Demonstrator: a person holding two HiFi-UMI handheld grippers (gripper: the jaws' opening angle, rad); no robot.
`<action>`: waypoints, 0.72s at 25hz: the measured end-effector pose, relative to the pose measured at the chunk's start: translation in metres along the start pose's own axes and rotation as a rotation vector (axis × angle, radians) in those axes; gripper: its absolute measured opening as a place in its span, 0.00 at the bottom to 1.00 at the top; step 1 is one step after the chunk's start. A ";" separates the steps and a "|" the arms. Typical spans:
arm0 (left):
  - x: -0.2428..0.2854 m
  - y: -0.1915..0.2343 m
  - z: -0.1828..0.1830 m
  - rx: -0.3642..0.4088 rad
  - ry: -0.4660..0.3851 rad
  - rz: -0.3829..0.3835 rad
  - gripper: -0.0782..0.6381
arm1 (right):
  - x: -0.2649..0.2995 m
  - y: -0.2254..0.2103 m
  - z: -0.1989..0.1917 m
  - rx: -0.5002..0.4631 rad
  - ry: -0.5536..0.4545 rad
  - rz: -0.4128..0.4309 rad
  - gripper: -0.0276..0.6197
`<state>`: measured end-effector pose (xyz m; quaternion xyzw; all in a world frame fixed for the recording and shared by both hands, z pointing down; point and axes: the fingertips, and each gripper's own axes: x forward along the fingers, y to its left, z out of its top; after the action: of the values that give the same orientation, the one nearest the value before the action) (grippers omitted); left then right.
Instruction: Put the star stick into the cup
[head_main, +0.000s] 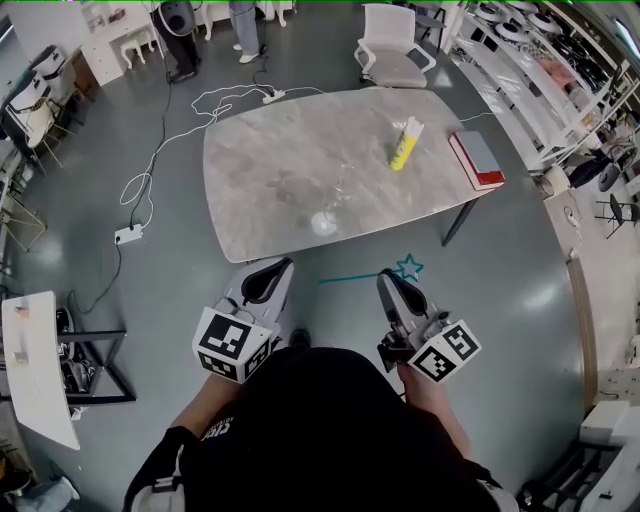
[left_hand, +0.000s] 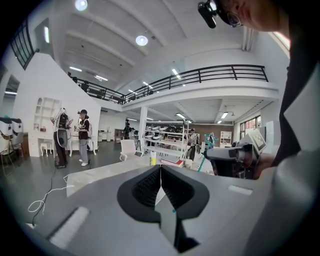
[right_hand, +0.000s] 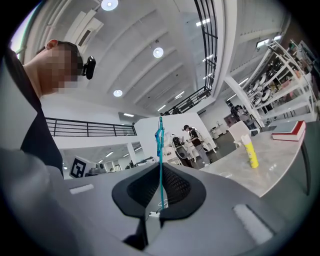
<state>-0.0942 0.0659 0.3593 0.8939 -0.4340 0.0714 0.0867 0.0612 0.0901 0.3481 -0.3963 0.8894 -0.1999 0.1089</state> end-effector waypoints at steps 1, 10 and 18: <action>0.001 0.009 0.000 -0.003 0.000 -0.002 0.12 | 0.009 0.000 -0.001 -0.002 0.001 -0.002 0.09; 0.020 0.064 -0.002 -0.019 0.011 0.010 0.12 | 0.061 -0.020 0.005 -0.015 0.009 -0.023 0.09; 0.058 0.089 0.003 -0.021 0.015 0.035 0.12 | 0.104 -0.061 0.025 -0.043 0.015 0.009 0.09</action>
<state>-0.1292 -0.0331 0.3761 0.8846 -0.4497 0.0749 0.0981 0.0413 -0.0311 0.3488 -0.3930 0.8961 -0.1834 0.0946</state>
